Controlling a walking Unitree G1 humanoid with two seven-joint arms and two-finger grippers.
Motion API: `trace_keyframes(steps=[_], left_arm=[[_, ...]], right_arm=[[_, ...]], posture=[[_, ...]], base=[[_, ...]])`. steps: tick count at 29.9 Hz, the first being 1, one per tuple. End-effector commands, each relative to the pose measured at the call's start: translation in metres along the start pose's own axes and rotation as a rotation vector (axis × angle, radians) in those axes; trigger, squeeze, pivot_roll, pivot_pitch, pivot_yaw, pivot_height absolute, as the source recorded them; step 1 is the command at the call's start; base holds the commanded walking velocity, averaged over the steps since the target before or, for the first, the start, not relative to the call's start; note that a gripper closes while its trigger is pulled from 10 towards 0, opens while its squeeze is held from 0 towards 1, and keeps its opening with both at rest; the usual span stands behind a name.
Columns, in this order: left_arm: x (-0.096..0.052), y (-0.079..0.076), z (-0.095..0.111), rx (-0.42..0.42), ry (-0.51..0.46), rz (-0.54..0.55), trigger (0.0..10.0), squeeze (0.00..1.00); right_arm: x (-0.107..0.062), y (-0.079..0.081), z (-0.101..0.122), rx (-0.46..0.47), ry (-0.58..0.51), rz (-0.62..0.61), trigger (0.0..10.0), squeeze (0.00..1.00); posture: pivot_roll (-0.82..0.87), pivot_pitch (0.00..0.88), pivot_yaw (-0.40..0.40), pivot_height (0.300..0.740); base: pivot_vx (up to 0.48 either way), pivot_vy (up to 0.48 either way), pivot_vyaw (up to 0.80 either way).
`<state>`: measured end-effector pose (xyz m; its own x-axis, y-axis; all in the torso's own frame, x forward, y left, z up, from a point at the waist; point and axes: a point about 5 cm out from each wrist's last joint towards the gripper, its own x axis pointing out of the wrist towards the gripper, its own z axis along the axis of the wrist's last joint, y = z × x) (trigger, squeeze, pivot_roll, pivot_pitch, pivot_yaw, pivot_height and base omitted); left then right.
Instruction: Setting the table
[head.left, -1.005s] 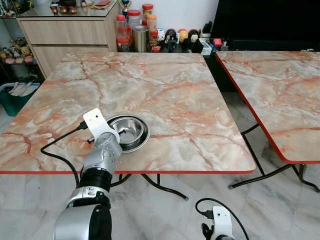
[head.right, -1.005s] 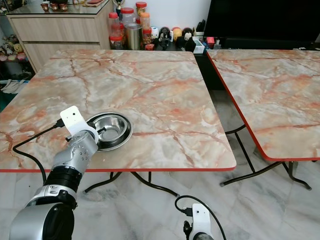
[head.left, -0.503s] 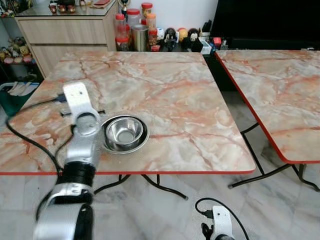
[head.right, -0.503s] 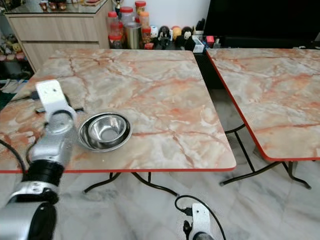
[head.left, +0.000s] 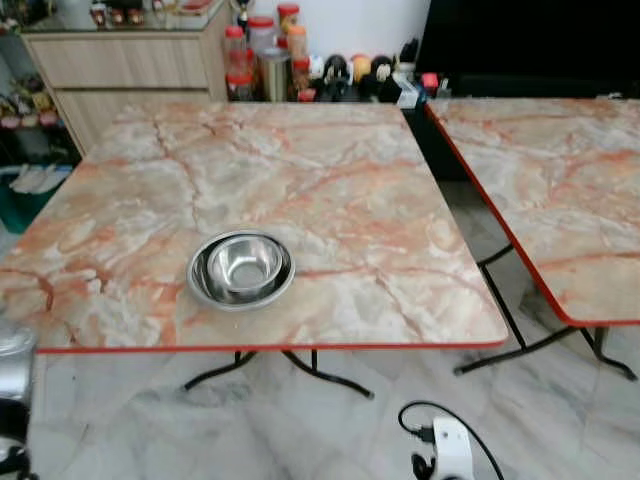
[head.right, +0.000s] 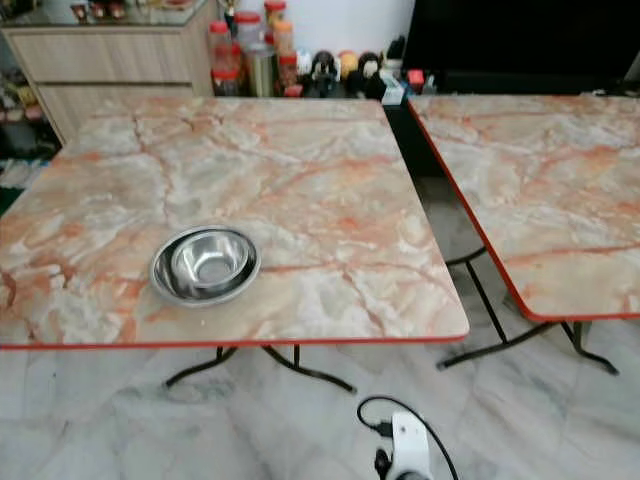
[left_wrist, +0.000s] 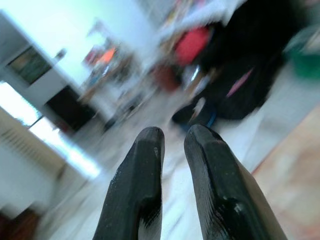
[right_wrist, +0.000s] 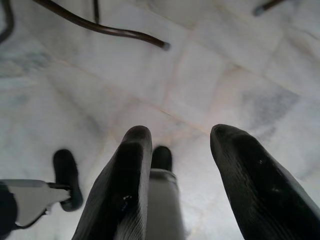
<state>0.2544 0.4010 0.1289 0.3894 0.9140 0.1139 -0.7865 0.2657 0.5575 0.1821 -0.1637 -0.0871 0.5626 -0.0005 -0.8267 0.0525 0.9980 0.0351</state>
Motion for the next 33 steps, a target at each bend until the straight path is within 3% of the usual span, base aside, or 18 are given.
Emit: trace_keyframes(steps=[1,3,5,6,8,9,10,13,14,15,17,18,21,23,24,25,27,33], left_arm=[[-0.001,0.003,-0.013,0.042,0.031,0.029,10.0,0.0],[-0.007,0.006,-0.048,0.113,0.142,0.022,10.0,0.0],[-0.013,0.005,-0.065,0.152,0.191,-0.003,10.0,0.0],[-0.024,-0.001,-0.078,0.191,0.232,-0.041,10.0,0.0],[-0.03,-0.005,-0.085,0.21,0.254,-0.067,10.0,0.0],[-0.041,-0.012,-0.1,0.217,0.315,-0.137,10.0,0.0],[-0.058,-0.024,-0.116,0.263,0.369,-0.28,10.0,0.0],[-0.081,-0.039,-0.13,0.257,0.434,-0.432,10.0,0.0],[-0.081,-0.039,-0.13,0.257,0.434,-0.432,10.0,0.0],[-0.096,-0.05,-0.135,0.227,0.474,-0.526,10.0,0.0],[-0.102,-0.054,-0.136,0.201,0.489,-0.557,10.0,0.0],[-0.117,-0.067,-0.137,0.184,0.499,-0.671,10.0,0.0],[-0.143,-0.088,-0.132,0.174,0.463,-0.828,10.0,0.0],[-0.146,-0.09,-0.132,0.167,0.466,-0.846,10.0,0.0],[-0.166,-0.099,-0.135,0.186,0.483,-0.945,10.0,0.0],[-0.173,-0.101,-0.136,0.194,0.488,-0.981,10.0,0.0],[-0.183,-0.106,-0.136,0.197,0.48,-1.03,10.0,0.0],[-0.208,-0.123,-0.123,0.077,0.446,-1.154,10.0,0.0]], right_arm=[[0.0,0.002,0.001,0.004,-0.005,0.005,10.0,0.0],[0.0,0.002,0.0,0.007,-0.004,0.002,10.0,0.0],[0.0,0.001,-0.001,0.008,-0.003,0.001,10.0,0.0],[0.0,0.001,-0.001,0.008,-0.002,0.0,10.0,0.0],[0.0,0.001,-0.002,0.007,-0.001,0.0,10.0,0.0],[0.0,0.001,-0.002,0.007,-0.001,-0.001,10.0,0.0],[0.0,0.001,-0.002,0.007,0.0,-0.002,10.0,0.0],[0.0,0.0,-0.002,0.007,-0.001,-0.003,10.0,0.0],[0.0,0.0,-0.002,0.007,-0.001,-0.003,10.0,0.0],[0.0,0.0,-0.002,0.007,-0.001,-0.003,10.0,0.0],[0.0,0.0,-0.002,0.007,-0.001,-0.003,10.0,0.0],[0.0,0.0,-0.002,0.004,0.0,-0.002,10.0,0.0],[-0.001,-0.001,-0.002,0.001,0.001,0.0,10.0,0.0],[-0.001,-0.001,-0.002,0.001,0.002,0.0,10.0,0.0],[-0.001,-0.002,-0.003,-0.002,0.003,0.001,10.0,0.0],[-0.001,-0.002,-0.003,-0.003,0.004,0.002,10.0,0.0],[-0.001,-0.002,-0.003,-0.005,0.005,0.002,10.0,0.0],[-0.001,-0.005,-0.003,0.001,0.0,0.003,10.0,0.0]], posture=[[0.03,0.0,-0.025,0.74],[0.03,0.0,-0.023,0.74],[0.03,0.0,-0.022,0.74],[0.03,0.0,-0.022,0.74],[0.03,0.0,-0.02,0.74],[0.03,0.0,-0.02,0.74],[0.03,0.0,-0.018,0.74],[0.02,0.0,-0.015,0.74],[0.02,0.0,-0.015,0.74],[0.02,0.0,-0.016,0.74],[0.02,0.0,-0.016,0.74],[0.02,0.0,-0.018,0.74],[0.01,0.0,-0.018,0.74],[0.01,0.0,-0.018,0.74],[0.01,0.0,-0.019,0.74],[0.01,0.0,-0.019,0.74],[0.0,0.0,-0.019,0.74],[-0.01,0.0,-0.022,0.74]], base=[[0.0,0.0,0.0],[0.0,0.0,0.0],[0.0,0.0,0.0],[0.0,0.0,0.0],[0.0,0.0,0.0],[0.0,0.0,0.0],[0.0,0.0,0.0],[0.0,0.0,0.0],[0.0,0.0,0.0],[0.0,0.0,0.0],[0.0,0.0,0.0],[0.0,0.0,0.0],[0.0,0.0,0.0],[0.0,0.0,0.0],[0.0,0.0,0.0],[0.0,0.0,0.0],[0.0,0.0,0.0],[0.0,0.0,0.0]])
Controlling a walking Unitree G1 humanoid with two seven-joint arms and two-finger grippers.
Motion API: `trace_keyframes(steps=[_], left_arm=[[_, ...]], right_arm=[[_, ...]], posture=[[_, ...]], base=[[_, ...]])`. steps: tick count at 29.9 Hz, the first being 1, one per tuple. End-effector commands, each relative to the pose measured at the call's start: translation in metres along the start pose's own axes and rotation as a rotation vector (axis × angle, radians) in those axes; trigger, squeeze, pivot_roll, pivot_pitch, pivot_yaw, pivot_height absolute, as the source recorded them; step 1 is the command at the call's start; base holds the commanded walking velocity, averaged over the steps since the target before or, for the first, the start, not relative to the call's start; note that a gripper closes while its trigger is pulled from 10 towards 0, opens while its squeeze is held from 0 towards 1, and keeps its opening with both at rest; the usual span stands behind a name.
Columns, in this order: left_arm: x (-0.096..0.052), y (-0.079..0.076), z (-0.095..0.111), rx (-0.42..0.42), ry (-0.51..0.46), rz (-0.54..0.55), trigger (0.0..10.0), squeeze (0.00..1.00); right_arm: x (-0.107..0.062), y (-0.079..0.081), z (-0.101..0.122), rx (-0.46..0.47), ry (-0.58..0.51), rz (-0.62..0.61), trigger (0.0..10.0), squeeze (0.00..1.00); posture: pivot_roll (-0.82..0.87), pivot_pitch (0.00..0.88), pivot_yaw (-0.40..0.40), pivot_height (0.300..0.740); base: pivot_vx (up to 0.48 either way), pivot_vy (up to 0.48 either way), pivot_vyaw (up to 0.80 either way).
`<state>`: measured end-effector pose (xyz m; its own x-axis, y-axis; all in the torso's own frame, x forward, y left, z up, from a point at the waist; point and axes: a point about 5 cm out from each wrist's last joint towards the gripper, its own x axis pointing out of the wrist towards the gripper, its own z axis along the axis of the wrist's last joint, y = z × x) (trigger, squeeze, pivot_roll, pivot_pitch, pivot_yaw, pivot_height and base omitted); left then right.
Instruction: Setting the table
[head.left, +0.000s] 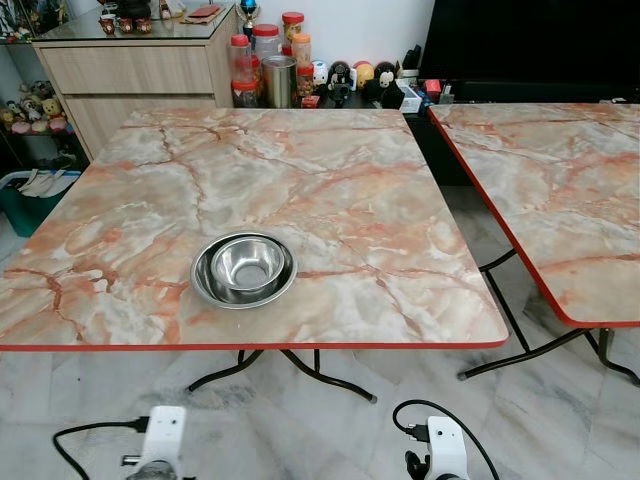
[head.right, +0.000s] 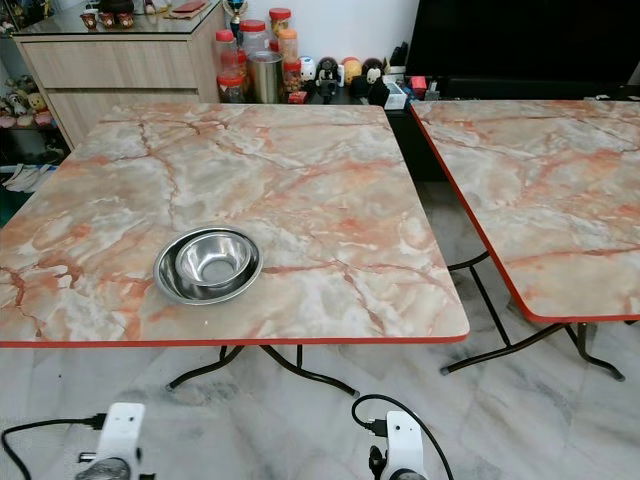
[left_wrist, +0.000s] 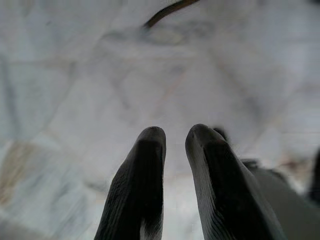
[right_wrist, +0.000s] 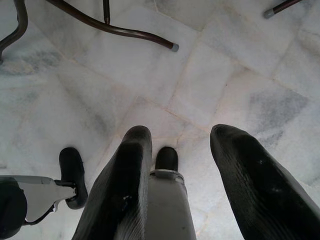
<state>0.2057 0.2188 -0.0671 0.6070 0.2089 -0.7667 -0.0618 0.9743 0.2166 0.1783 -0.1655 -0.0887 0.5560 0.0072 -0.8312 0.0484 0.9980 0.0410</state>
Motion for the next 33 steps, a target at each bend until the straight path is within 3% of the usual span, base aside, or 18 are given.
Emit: trace_keyframes(steps=[1,10,15,26,30,33], left_arm=[[0.001,-0.004,0.006,-0.007,-0.025,-0.027,10.0,0.0],[0.0,-0.02,0.006,-0.001,-0.014,-0.07,10.0,0.0],[-0.001,-0.026,0.0,0.052,0.006,-0.078,10.0,0.0],[-0.002,-0.02,-0.01,0.016,0.046,-0.043,10.0,0.0],[-0.003,-0.018,-0.018,0.012,0.073,-0.036,10.0,0.0],[-0.004,-0.02,-0.019,0.012,0.075,-0.04,10.0,0.0]], right_arm=[[0.0,-0.003,0.0,0.001,-0.009,-0.004,10.0,0.0],[0.0,-0.009,0.004,0.001,-0.014,-0.011,10.0,0.0],[0.0,-0.013,0.01,0.007,-0.03,-0.026,10.0,0.0],[0.0,-0.014,0.011,-0.066,-0.032,-0.034,10.0,0.0],[0.0,-0.016,0.009,-0.024,-0.024,-0.042,10.0,0.0],[-0.001,-0.019,0.009,-0.041,-0.021,-0.045,10.0,0.0]], posture=[[-0.01,0.0,-0.022,0.74],[-0.02,0.0,-0.046,0.74],[-0.04,0.0,-0.044,0.74],[-0.05,0.0,-0.042,0.74],[-0.05,0.0,-0.042,0.74],[-0.05,0.0,-0.039,0.74]], base=[[0.0,0.0,0.0],[0.0,0.0,0.0],[0.0,-0.061,0.0],[0.0,-0.346,0.06],[0.0,-0.383,0.35],[0.0,-0.384,0.0]])
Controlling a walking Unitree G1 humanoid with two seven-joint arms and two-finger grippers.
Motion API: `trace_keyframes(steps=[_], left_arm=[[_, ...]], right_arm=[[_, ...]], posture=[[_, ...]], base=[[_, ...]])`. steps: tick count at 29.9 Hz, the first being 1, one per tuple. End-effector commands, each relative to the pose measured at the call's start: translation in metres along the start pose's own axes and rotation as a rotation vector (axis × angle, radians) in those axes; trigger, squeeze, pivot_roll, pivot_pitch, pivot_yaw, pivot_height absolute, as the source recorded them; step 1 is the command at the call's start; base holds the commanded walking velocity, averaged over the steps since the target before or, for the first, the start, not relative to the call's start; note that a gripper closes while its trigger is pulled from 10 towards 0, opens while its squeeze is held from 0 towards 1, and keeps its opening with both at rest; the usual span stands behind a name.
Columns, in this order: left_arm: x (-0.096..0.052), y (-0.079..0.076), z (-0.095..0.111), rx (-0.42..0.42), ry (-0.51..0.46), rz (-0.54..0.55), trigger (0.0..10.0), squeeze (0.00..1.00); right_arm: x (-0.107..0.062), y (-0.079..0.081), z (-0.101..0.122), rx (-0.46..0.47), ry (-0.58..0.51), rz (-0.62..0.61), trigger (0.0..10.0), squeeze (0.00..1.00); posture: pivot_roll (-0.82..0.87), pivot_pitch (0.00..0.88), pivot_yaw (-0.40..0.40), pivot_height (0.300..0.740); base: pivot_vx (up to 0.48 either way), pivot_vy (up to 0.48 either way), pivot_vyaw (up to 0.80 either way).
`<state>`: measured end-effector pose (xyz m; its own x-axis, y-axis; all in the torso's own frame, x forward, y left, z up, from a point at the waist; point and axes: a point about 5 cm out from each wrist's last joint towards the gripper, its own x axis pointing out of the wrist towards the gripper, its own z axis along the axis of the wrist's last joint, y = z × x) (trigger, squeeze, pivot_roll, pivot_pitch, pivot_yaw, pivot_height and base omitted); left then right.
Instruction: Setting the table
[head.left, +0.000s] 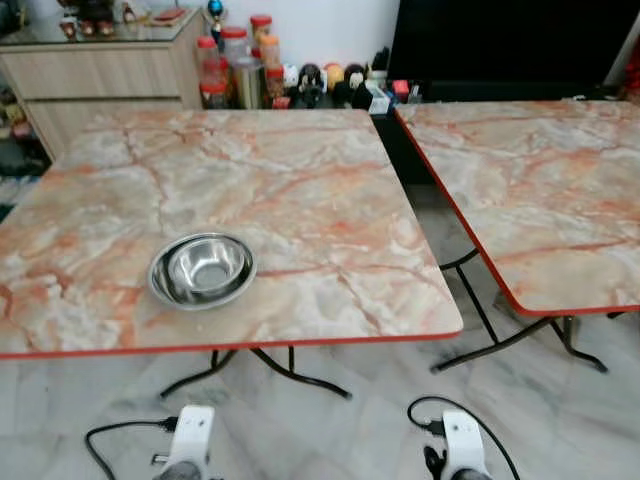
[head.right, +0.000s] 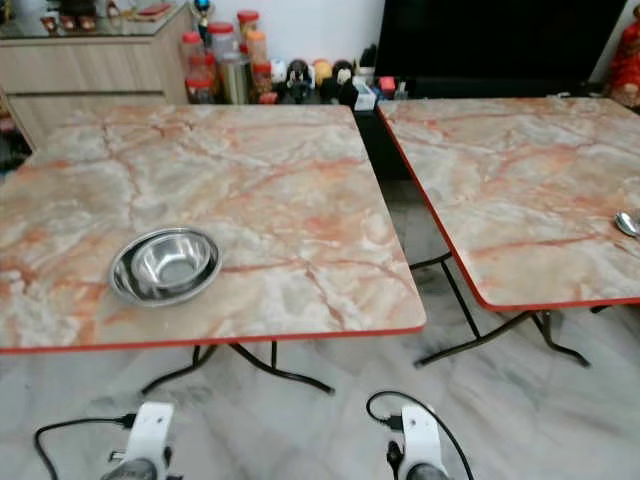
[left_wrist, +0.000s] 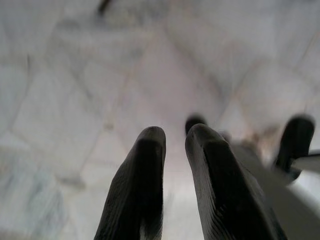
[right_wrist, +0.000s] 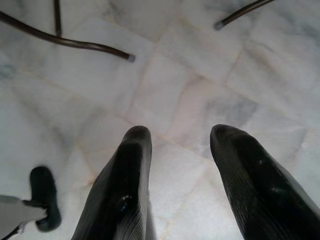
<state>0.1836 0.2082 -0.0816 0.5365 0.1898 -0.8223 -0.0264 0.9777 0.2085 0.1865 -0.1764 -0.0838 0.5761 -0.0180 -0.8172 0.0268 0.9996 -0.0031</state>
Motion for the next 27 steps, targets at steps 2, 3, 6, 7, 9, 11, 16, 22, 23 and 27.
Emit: trace_keyframes(steps=[2,3,6,7,9,11,16,22,23,27], left_arm=[[0.0,-0.009,0.006,-0.011,-0.011,-0.016,10.0,0.0],[0.0,-0.01,0.006,-0.009,-0.009,-0.019,10.0,0.0],[0.0,-0.014,0.005,0.006,-0.005,-0.034,10.0,0.0],[0.0,-0.014,0.005,0.012,-0.004,-0.039,10.0,0.0],[0.0,-0.017,0.004,0.028,0.0,-0.049,10.0,0.0],[0.0,-0.018,0.004,0.046,0.003,-0.059,10.0,0.0],[0.0,-0.021,0.008,0.086,-0.011,-0.082,10.0,0.0],[0.0,-0.02,0.009,0.082,-0.007,-0.083,10.0,0.0],[0.0,-0.021,0.009,0.072,-0.007,-0.08,10.0,0.0],[0.0,-0.02,0.008,0.056,-0.002,-0.071,10.0,0.0]], right_arm=[[-0.001,-0.009,-0.003,0.0,0.007,-0.022,10.0,0.0],[-0.002,-0.01,-0.005,-0.004,0.011,-0.026,10.0,0.0],[-0.003,-0.015,-0.009,-0.003,0.016,-0.041,10.0,0.0],[-0.004,-0.016,-0.011,-0.003,0.018,-0.046,10.0,0.0],[-0.005,-0.02,-0.014,-0.019,0.019,-0.064,10.0,0.0],[-0.006,-0.023,-0.019,-0.011,0.024,-0.073,10.0,0.0],[-0.009,-0.026,-0.028,0.036,0.036,-0.086,10.0,0.0],[-0.011,-0.026,-0.033,0.006,0.039,-0.09,10.0,0.0],[-0.011,-0.027,-0.034,-0.004,0.043,-0.092,10.0,0.0],[-0.009,-0.024,-0.03,0.02,0.055,-0.076,10.0,0.0]], posture=[[-0.06,0.0,-0.036,0.74],[-0.06,0.0,-0.034,0.74],[-0.09,0.0,-0.017,0.74],[-0.09,0.0,-0.017,0.74],[-0.1,0.0,-0.007,0.74],[-0.11,0.0,-0.002,0.74],[-0.15,0.0,0.008,0.74],[-0.16,0.0,0.006,0.74],[-0.15,0.0,0.003,0.74],[-0.12,0.0,-0.001,0.74]], base=[[0.0,-0.381,0.0],[0.0,-0.379,0.0],[0.0,-0.376,0.0],[0.0,-0.375,0.0],[0.0,-0.375,0.0],[0.0,-0.368,0.75],[0.0,-0.363,0.3],[0.268,-0.338,0.14],[0.292,-0.315,0.8],[0.295,-0.313,0.4]])
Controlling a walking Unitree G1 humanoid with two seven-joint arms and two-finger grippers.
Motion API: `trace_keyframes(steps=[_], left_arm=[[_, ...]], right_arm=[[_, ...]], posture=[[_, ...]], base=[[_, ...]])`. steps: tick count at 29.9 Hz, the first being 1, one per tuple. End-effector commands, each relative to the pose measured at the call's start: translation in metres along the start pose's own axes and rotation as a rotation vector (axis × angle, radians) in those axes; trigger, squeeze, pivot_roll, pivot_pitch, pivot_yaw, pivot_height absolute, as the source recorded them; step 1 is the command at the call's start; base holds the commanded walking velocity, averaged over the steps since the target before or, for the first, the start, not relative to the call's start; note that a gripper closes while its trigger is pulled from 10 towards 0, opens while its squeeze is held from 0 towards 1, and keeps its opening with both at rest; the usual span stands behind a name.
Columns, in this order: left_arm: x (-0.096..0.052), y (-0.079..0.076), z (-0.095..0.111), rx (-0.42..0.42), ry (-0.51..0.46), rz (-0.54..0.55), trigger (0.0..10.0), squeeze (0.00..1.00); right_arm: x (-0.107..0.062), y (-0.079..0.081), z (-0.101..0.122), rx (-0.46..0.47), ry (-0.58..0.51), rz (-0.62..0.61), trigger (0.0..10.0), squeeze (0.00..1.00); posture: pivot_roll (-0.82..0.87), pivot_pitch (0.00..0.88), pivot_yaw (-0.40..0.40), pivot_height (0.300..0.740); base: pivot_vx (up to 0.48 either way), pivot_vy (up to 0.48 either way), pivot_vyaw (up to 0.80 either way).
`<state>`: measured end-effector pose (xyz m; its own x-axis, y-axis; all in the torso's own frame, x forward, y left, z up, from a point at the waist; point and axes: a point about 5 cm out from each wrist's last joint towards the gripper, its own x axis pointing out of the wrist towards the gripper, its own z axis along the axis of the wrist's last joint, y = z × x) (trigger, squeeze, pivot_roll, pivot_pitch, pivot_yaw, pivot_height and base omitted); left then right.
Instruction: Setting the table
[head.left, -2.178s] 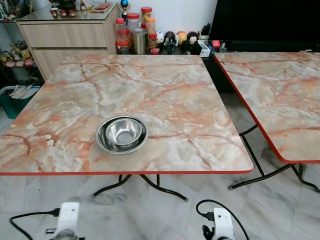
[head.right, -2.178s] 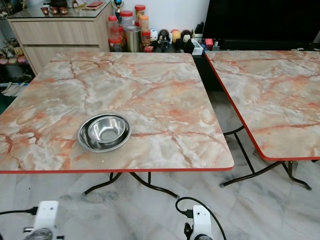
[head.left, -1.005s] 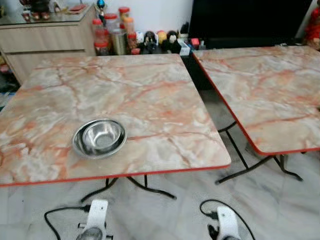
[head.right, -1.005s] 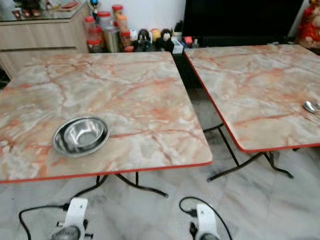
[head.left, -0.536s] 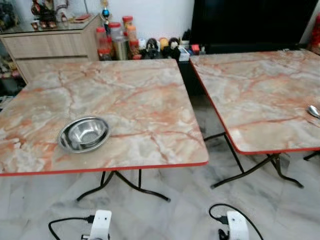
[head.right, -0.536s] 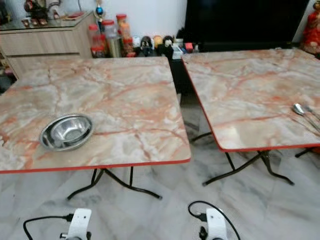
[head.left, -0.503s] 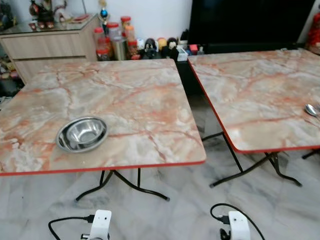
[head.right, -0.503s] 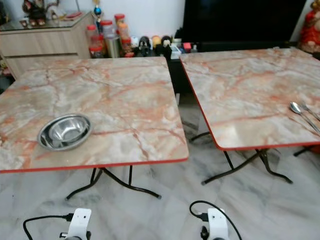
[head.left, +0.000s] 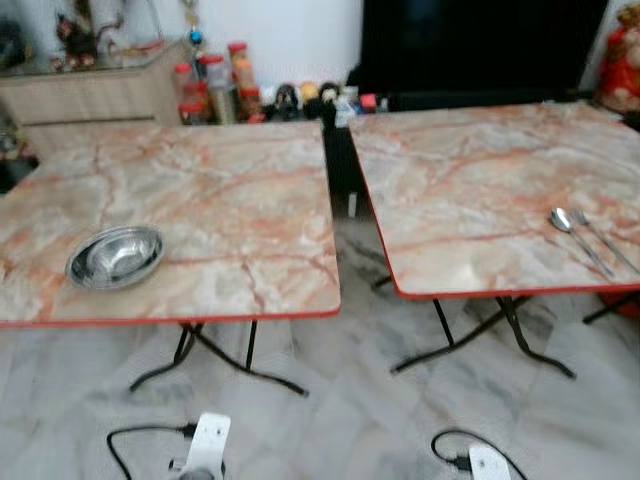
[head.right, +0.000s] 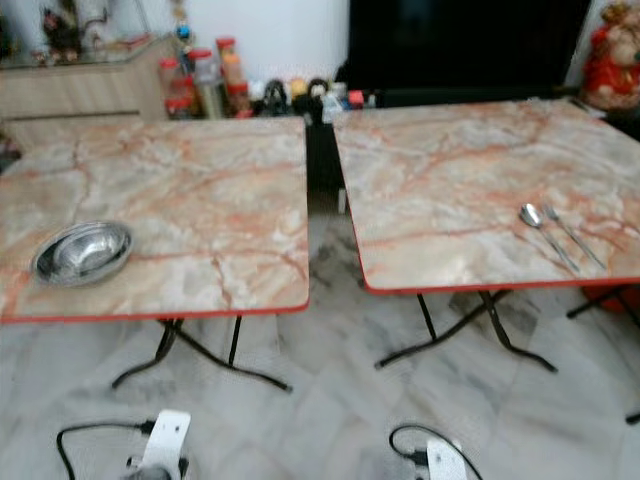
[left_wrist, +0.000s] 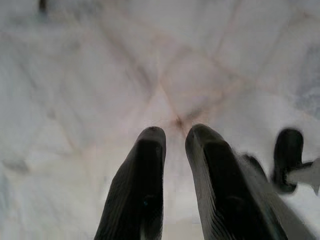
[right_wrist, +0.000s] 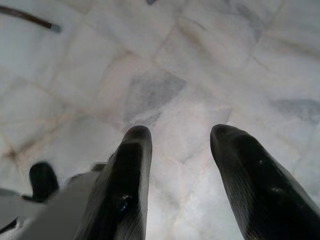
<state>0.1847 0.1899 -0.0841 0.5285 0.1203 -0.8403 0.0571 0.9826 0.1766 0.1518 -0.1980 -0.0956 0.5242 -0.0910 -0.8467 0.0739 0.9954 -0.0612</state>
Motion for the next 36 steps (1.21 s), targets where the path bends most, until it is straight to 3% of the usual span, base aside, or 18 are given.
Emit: trace_keyframes(steps=[1,9,16,25,36], left_arm=[[0.001,-0.001,0.006,0.002,-0.009,0.003,10.0,0.0],[0.0,0.006,0.001,-0.014,0.003,0.025,10.0,0.0],[0.0,0.007,0.001,-0.027,-0.001,0.029,10.0,0.0],[0.0,0.007,-0.002,-0.043,0.008,0.029,10.0,0.0],[0.0,0.006,0.002,-0.046,0.004,0.033,10.0,0.0]], right_arm=[[0.001,-0.001,0.006,0.006,-0.004,0.002,10.0,0.0],[0.005,0.013,0.026,0.006,-0.049,0.037,10.0,0.0],[0.005,0.011,0.024,-0.004,-0.037,0.029,10.0,0.0],[0.004,0.005,0.021,0.01,-0.017,0.017,10.0,0.0],[0.005,0.01,0.027,-0.011,-0.029,0.032,10.0,0.0]], posture=[[-0.11,0.0,-0.001,0.74],[-0.08,0.0,-0.009,0.74],[-0.07,0.0,-0.025,0.74],[-0.07,0.0,-0.035,0.74],[-0.07,0.0,-0.033,0.74]], base=[[0.304,-0.311,0.0],[0.316,-0.108,0.0],[0.304,-0.153,0.0],[0.0,-0.394,0.0],[0.0,-0.419,-0.12]])
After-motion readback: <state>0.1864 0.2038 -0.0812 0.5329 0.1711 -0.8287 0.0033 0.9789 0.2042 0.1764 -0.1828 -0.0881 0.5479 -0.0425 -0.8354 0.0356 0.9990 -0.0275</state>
